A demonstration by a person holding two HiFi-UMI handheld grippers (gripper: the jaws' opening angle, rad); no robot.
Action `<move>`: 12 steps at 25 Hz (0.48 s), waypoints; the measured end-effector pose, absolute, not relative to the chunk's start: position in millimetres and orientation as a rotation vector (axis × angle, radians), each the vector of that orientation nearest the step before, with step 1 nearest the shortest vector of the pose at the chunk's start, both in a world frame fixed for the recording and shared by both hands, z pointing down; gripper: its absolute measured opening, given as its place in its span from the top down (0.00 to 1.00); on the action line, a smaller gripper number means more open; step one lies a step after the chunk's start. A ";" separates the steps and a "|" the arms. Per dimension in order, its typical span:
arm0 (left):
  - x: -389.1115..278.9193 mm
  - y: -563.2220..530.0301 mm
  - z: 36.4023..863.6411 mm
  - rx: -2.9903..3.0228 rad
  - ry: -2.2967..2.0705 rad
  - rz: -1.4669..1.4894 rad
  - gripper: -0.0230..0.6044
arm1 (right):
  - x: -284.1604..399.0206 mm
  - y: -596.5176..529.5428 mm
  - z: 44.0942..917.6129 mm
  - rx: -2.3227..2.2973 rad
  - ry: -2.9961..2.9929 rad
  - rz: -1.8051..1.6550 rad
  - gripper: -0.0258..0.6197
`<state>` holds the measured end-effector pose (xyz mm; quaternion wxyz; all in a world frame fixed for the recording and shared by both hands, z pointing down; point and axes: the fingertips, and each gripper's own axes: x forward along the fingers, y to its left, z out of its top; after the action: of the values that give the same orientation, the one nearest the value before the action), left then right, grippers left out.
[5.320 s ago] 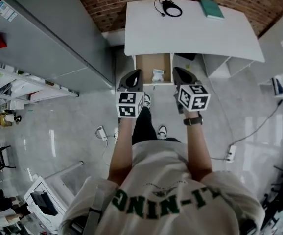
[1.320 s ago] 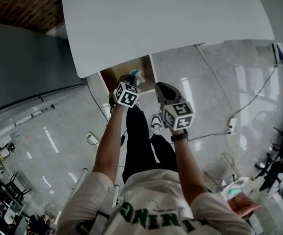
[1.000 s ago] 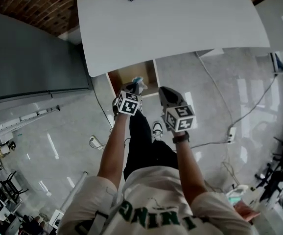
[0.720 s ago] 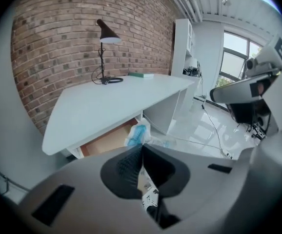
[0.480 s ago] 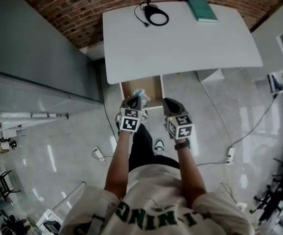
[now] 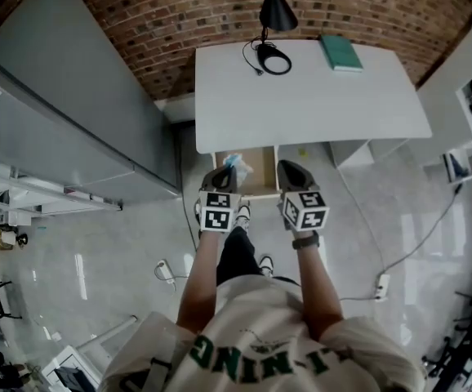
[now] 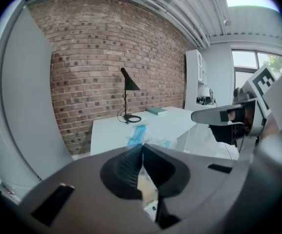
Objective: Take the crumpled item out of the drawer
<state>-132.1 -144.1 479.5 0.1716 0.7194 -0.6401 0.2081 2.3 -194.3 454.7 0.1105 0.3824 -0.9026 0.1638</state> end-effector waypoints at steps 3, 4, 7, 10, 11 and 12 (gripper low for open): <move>-137.6 -138.0 448.9 2.062 -1.876 0.533 0.96 | 1.9 -194.7 429.1 1.160 -2.682 0.447 0.95; -139.7 -136.3 439.2 2.067 -1.895 0.515 0.96 | 1.5 -194.5 421.1 1.167 -2.690 0.428 0.95; -144.7 -130.8 411.1 2.068 -1.944 0.421 0.96 | 0.4 -192.2 398.1 1.178 -2.721 0.383 0.95; -145.9 -122.5 384.8 2.074 -1.997 0.329 0.96 | 0.4 -187.6 379.2 1.167 -2.752 0.324 0.95; -146.4 -119.8 376.4 2.079 -2.020 0.304 0.96 | -0.4 -185.9 374.4 1.156 -2.762 0.295 0.95; -147.3 -116.8 369.0 2.084 -2.045 0.281 0.96 | -1.2 -184.2 370.5 1.147 -2.770 0.267 0.95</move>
<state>-147.3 -116.8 369.0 0.1039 0.7066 -0.6935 0.0953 -1.2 -184.2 370.5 0.0659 0.3802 -0.9183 0.0887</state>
